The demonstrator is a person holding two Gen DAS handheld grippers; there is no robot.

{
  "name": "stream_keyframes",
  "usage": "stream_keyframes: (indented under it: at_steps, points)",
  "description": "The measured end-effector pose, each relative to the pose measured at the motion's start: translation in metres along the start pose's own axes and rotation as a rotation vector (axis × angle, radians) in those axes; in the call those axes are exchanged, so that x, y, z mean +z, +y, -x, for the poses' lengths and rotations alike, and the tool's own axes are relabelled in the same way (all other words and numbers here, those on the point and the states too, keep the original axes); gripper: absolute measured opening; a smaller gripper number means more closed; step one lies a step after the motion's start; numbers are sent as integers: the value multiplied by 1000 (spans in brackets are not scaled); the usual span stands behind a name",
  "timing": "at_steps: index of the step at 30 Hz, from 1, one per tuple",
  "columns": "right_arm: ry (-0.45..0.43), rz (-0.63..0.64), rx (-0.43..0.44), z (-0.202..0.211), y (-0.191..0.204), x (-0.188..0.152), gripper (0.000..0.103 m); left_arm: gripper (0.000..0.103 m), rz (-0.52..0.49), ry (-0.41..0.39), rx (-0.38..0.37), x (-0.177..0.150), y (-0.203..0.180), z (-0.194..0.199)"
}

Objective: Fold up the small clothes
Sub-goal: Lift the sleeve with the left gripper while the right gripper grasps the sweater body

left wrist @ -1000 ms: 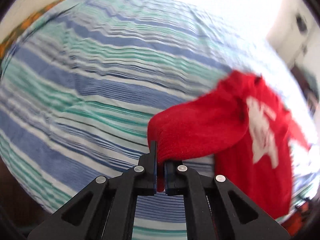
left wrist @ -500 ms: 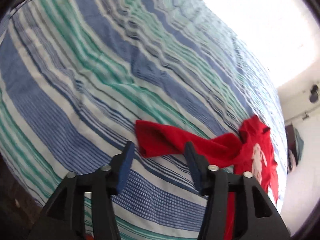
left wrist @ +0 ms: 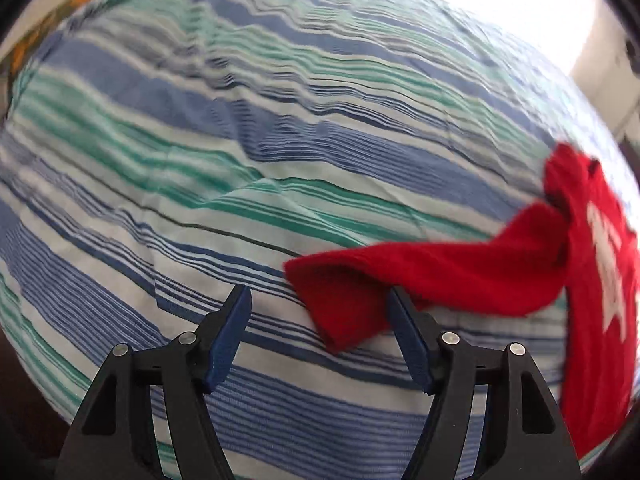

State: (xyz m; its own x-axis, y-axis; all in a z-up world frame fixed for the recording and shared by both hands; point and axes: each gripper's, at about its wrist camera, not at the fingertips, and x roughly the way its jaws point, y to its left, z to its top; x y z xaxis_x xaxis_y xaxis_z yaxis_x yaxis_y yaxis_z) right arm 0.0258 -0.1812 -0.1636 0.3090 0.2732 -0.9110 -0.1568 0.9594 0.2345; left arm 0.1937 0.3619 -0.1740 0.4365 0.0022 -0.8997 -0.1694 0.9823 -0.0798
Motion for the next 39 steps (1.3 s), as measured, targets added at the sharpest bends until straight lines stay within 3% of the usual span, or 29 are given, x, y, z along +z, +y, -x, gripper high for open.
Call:
stream_keyframes:
  at_steps: [4, 7, 9, 10, 11, 14, 17, 20, 22, 26, 29, 32, 35, 39]
  points:
    - [17, 1, -9, -2, 2, 1, 69, 70, -7, 21, 6, 4, 4, -16]
    - [32, 10, -13, -5, 5, 2, 69, 57, -72, 24, 5, 8, -10, -29]
    - [41, 22, -18, -7, 9, 3, 69, 19, -108, 15, -14, 8, -19, -27]
    - [44, 27, -21, -7, 11, 3, 69, 8, -117, 18, -27, 8, -20, -25]
    - [46, 32, -23, -8, 13, 4, 69, 6, -114, 24, -43, 10, -21, -23]
    - [49, 39, -30, -8, 15, 4, 69, 5, -44, -23, -101, 19, -14, 0]
    - [55, 35, -31, -10, 14, 4, 69, 5, 162, -96, -157, 32, 23, 36]
    - [58, 34, -27, -12, 14, 6, 69, 5, 371, -93, -98, 33, 75, 44]
    - [58, 38, -23, -14, 15, 6, 69, 5, 435, -47, -44, 27, 96, 35]
    - [59, 46, -19, -14, 15, 5, 69, 5, 356, 63, -10, 15, 87, 16]
    - [55, 35, -11, -12, 13, 5, 69, 5, 292, 66, 5, 17, 71, 14]
    - [66, 19, 15, 0, 12, 15, 69, 5, 294, 62, 7, 18, 72, 14]
    - [100, -22, 142, 24, 16, 53, 69, 5, 290, 62, 7, 18, 74, 10]
    - [92, -129, 408, 54, 34, 157, 73, 5, 267, 59, 8, 2, 76, 12]
